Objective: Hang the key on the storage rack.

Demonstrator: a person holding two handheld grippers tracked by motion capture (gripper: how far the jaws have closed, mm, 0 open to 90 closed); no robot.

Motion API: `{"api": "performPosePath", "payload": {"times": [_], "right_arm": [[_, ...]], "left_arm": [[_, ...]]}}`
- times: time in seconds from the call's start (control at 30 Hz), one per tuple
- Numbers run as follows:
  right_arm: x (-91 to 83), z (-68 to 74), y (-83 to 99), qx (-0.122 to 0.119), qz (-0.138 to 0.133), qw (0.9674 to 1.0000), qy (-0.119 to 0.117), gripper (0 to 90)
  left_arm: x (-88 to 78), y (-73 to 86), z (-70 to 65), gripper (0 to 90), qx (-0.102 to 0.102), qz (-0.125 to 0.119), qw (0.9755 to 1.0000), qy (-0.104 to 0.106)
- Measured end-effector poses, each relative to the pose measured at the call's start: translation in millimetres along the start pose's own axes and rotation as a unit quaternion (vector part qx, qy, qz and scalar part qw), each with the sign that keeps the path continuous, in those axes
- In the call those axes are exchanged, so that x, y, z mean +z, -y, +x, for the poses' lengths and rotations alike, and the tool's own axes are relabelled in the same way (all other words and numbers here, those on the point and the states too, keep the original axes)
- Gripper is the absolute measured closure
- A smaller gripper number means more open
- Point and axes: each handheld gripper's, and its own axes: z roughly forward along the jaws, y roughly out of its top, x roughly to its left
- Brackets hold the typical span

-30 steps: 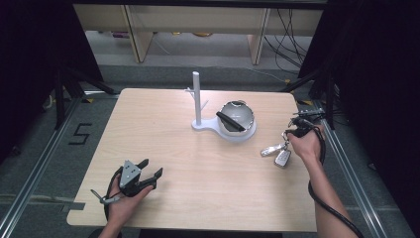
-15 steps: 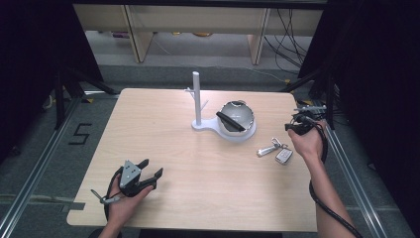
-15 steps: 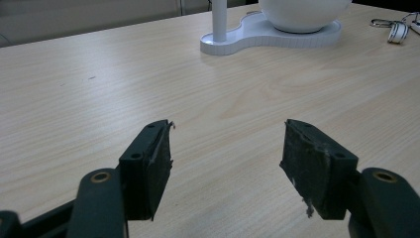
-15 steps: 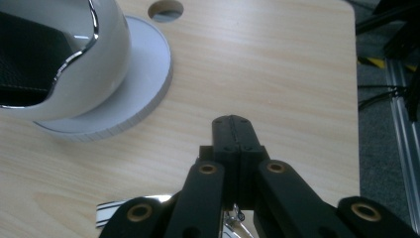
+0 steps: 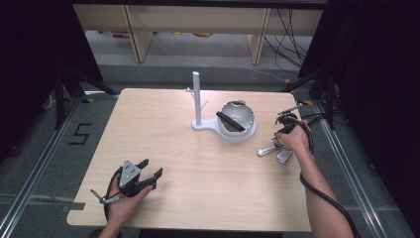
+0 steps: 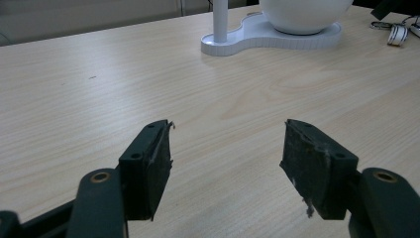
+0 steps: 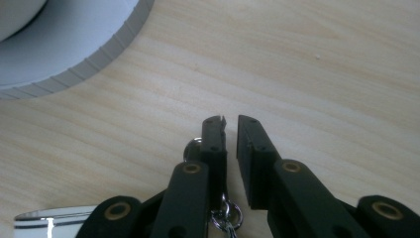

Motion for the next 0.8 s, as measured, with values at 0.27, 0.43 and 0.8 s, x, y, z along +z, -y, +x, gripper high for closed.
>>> {"api": "performPosePath", "payload": {"times": [0.27, 0.43, 0.8], "right_arm": [[6.3, -2.5, 1.1, -0.022, 0.025, 0.9994, 0.004, 79.1], [4.8, -2.8, 0.5, -0.012, 0.043, 0.9990, 0.007, 80.8], [5.0, 5.2, -2.8, 0.003, 0.056, 0.9982, 0.020, 88.2]], "left_arm": [[-0.1, 0.0, -0.9, 34.9, 0.000, 0.003, 1.0000, -0.002], [0.5, -0.1, -0.9, 34.9, 0.003, 0.001, 1.0000, 0.000], [-1.3, -0.2, -1.0, 34.8, 0.000, 0.006, 1.0000, -0.004]]}}
